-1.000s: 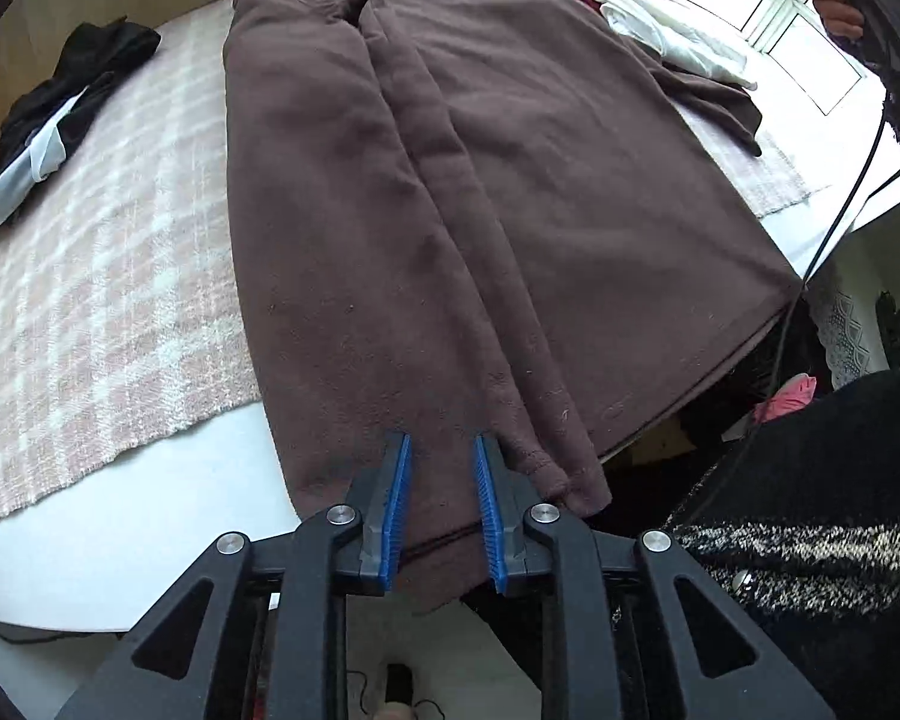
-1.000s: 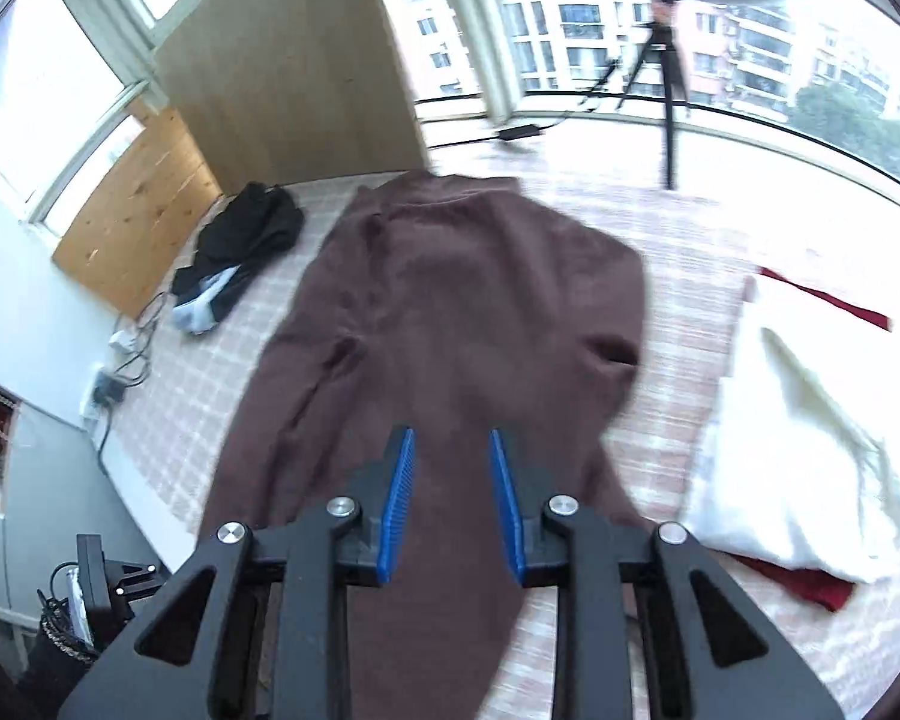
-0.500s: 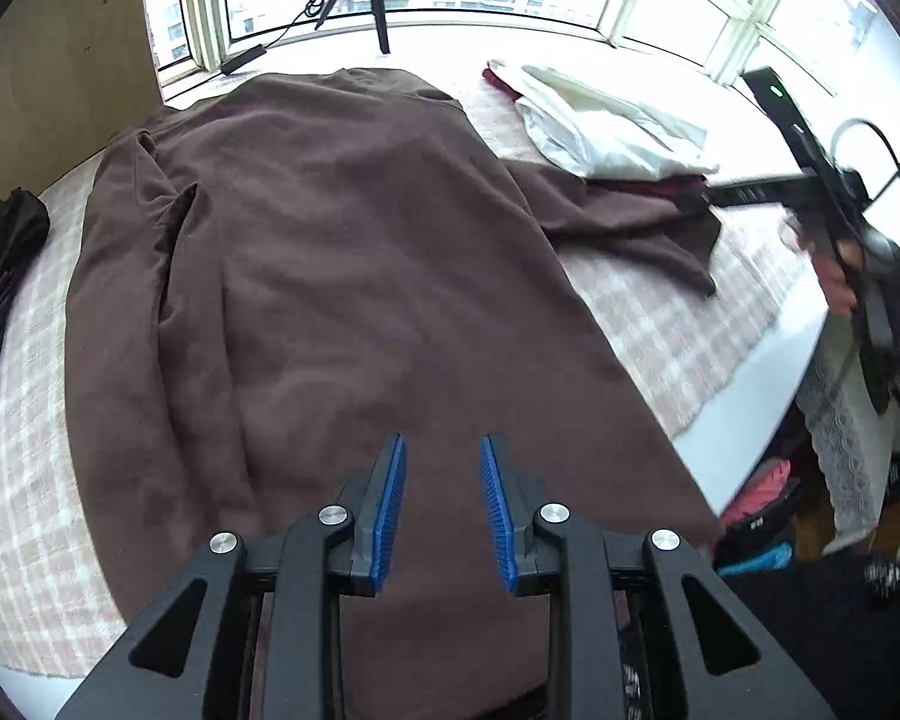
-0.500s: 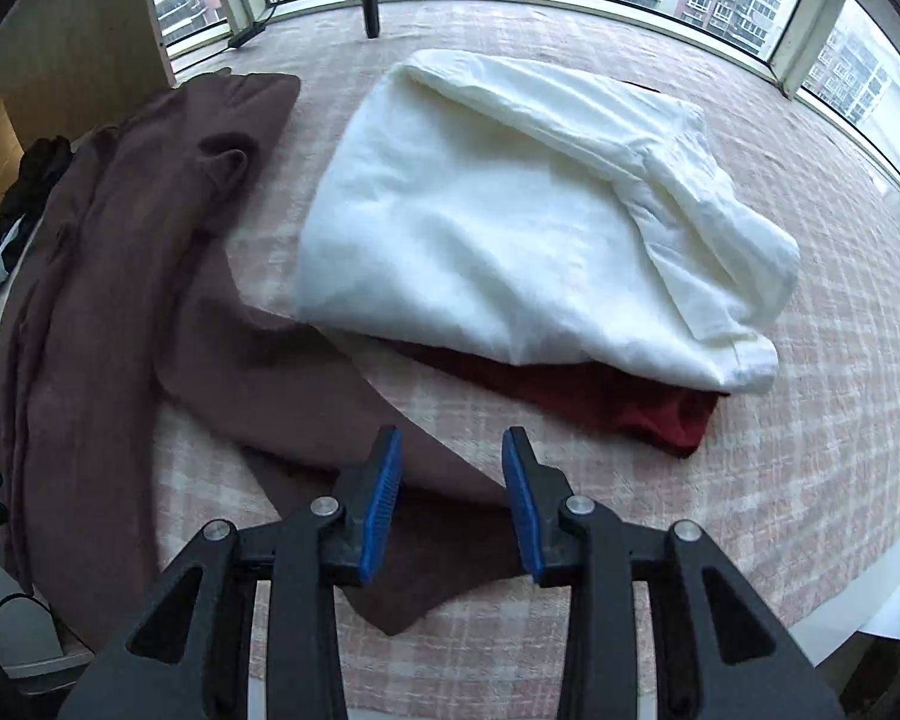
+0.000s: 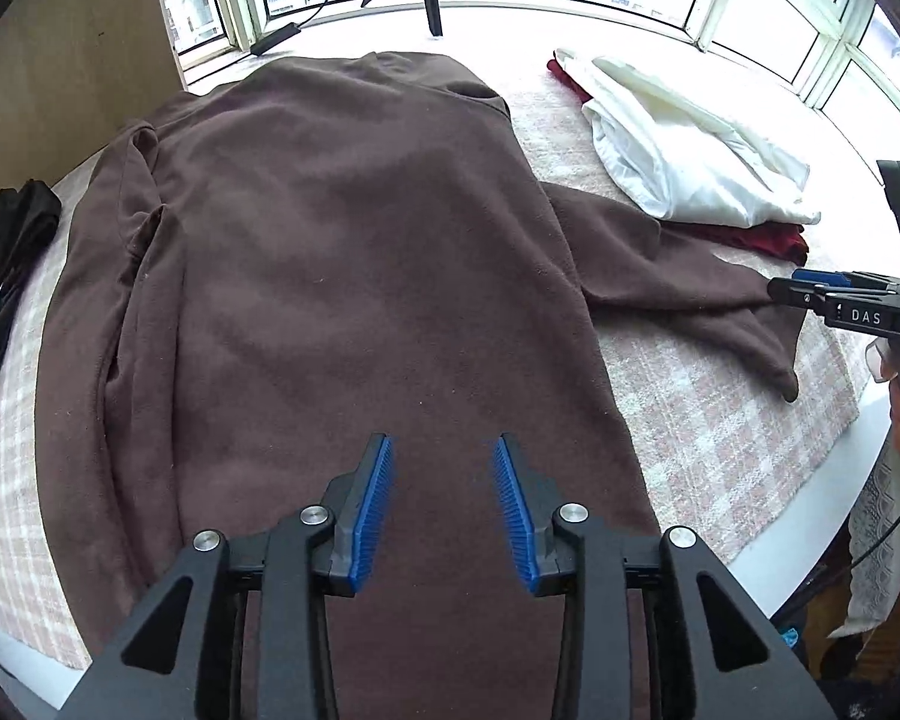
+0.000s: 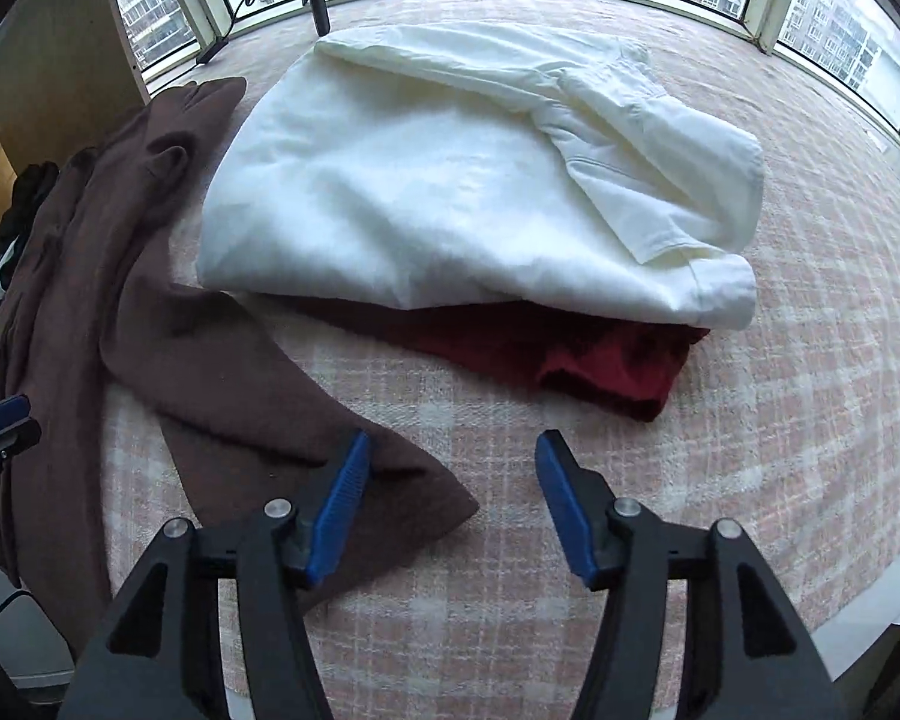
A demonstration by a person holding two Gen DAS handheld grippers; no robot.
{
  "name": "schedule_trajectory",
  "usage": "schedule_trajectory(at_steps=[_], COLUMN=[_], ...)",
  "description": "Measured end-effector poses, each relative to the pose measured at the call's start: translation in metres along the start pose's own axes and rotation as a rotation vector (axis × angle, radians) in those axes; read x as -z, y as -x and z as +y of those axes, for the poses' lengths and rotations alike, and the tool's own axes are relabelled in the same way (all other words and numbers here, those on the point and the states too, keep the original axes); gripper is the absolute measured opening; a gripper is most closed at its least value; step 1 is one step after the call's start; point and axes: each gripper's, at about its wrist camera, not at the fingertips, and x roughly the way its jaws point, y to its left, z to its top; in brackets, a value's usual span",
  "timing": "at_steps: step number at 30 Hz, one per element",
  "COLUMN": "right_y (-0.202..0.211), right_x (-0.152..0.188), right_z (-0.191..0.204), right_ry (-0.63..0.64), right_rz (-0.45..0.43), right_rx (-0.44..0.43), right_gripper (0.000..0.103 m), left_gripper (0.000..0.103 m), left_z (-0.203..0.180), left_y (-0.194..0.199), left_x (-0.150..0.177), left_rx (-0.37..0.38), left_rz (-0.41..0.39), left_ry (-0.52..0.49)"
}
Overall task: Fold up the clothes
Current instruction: 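Grasp the other sleeve with the right gripper and lay it across the garment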
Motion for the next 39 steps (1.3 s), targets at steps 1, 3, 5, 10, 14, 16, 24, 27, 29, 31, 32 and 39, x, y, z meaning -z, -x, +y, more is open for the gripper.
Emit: schedule_trajectory(at_steps=[1, 3, 5, 10, 14, 16, 24, 27, 29, 31, 32, 39], right_y=[-0.002, -0.003, -0.004, -0.001, 0.040, 0.066, 0.202, 0.182, 0.150, 0.139, 0.142, 0.174], right_x=[0.000, 0.000, 0.000, 0.003, -0.005, -0.009, -0.009, 0.009, 0.021, 0.027, 0.026, 0.020], right_z=[-0.001, -0.001, 0.002, 0.013, 0.011, 0.009, -0.003, 0.002, -0.025, -0.062, -0.079, -0.150], right_ry=[-0.002, 0.004, 0.040, 0.122, 0.119, 0.109, 0.078, 0.122, 0.051, -0.105, -0.185, -0.431], right_rz=[0.004, -0.010, -0.024, -0.053, -0.151, -0.211, -0.506, -0.402, -0.301, -0.259, -0.265, -0.303], right_rx=[-0.016, -0.035, -0.026, -0.089, -0.111, -0.115, -0.093, -0.032, 0.008, -0.093, -0.176, -0.233], right_gripper=[0.057, 0.058, 0.059, 0.017, 0.007, 0.005, 0.005, 0.005, 0.005, 0.005, 0.005, 0.030], left_gripper=[0.037, 0.037, 0.037, 0.039, 0.039, 0.040, 0.043, 0.043, 0.044, 0.044, 0.044, 0.044], left_z=[-0.002, -0.006, -0.009, -0.004, 0.004, 0.006, 0.005, 0.004, 0.003, 0.002, 0.002, 0.004], left_y=[-0.001, -0.002, -0.002, -0.007, -0.021, -0.026, -0.027, -0.027, -0.027, -0.027, -0.028, -0.014], left_x=[-0.001, -0.002, -0.003, -0.003, 0.001, 0.003, 0.003, 0.001, 0.000, -0.002, -0.003, -0.023], left_rx=[0.000, -0.006, -0.012, -0.014, -0.025, -0.031, -0.030, -0.032, -0.038, -0.041, -0.040, 0.019], left_rz=[0.003, 0.005, 0.007, 0.025, 0.073, 0.082, 0.072, 0.077, 0.079, 0.083, 0.087, 0.092], left_ry=[-0.007, -0.022, -0.037, -0.029, -0.024, -0.025, -0.044, -0.050, -0.057, -0.065, -0.068, -0.073])
